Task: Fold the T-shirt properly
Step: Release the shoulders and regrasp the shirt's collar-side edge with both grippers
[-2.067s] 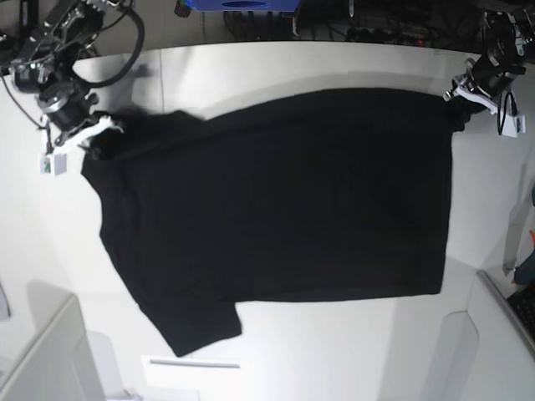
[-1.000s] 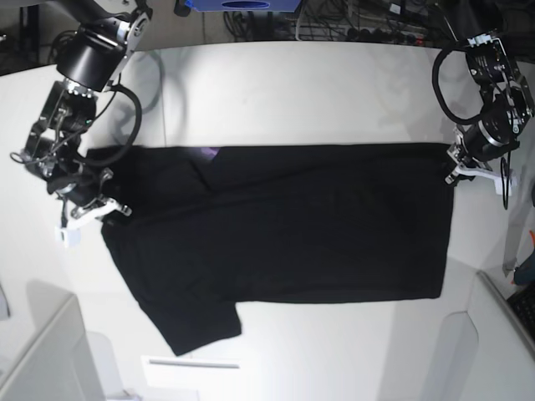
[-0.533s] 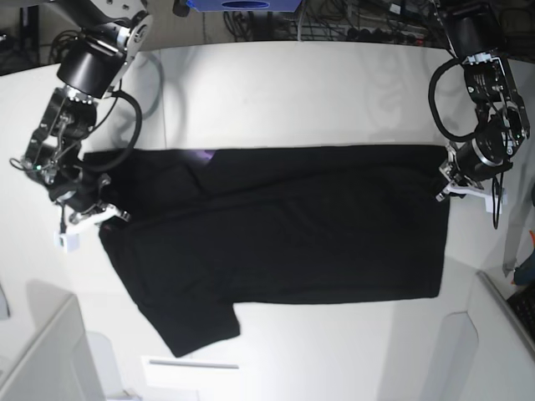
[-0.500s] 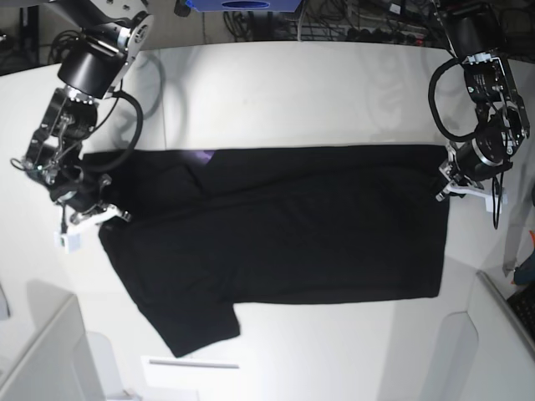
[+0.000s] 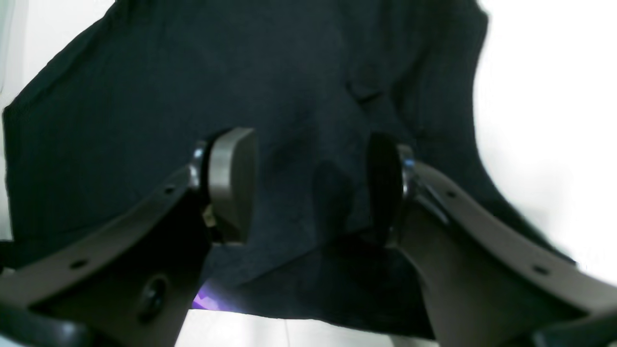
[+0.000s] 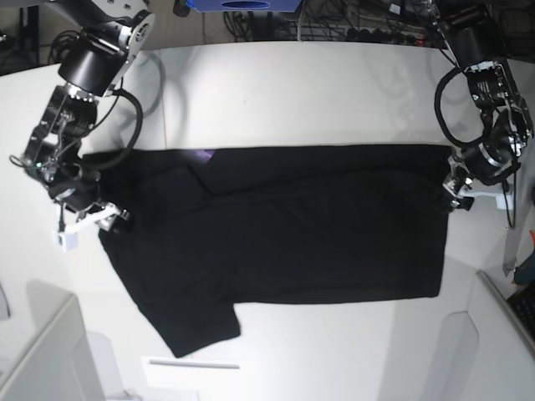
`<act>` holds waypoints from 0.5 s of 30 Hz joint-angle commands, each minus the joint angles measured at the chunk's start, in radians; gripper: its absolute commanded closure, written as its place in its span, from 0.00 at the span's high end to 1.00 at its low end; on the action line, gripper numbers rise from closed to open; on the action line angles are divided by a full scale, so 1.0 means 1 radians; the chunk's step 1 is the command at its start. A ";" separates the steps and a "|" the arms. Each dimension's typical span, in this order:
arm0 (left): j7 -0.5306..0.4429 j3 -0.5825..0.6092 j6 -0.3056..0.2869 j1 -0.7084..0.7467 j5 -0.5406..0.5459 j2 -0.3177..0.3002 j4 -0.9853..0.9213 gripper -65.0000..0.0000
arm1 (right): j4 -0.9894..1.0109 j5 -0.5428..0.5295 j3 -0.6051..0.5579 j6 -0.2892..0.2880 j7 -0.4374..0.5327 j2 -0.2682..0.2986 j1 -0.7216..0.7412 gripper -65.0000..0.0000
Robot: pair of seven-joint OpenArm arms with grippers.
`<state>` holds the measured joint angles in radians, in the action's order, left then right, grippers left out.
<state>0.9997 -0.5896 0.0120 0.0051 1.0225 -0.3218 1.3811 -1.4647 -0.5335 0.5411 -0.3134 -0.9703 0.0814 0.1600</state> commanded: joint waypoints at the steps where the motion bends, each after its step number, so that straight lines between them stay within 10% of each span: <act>1: -0.015 -0.037 -0.007 -0.014 0.017 -0.026 0.024 0.70 | -0.058 -0.023 0.003 -0.010 0.026 0.014 0.010 0.52; 10: -0.014 -0.189 -0.119 0.240 0.114 -0.027 0.240 0.78 | -0.437 -0.023 0.142 -0.002 0.021 -0.104 -0.254 0.53; 15: -0.060 -0.185 -0.151 0.296 -0.043 0.052 0.194 0.78 | -0.437 -0.023 0.201 -0.008 0.027 -0.182 -0.368 0.54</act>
<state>0.9417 -0.7704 -0.1322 0.3042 0.9638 -0.2478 1.5612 -1.8851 -0.5411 0.7418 -0.3164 -0.9585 -0.1024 -0.2180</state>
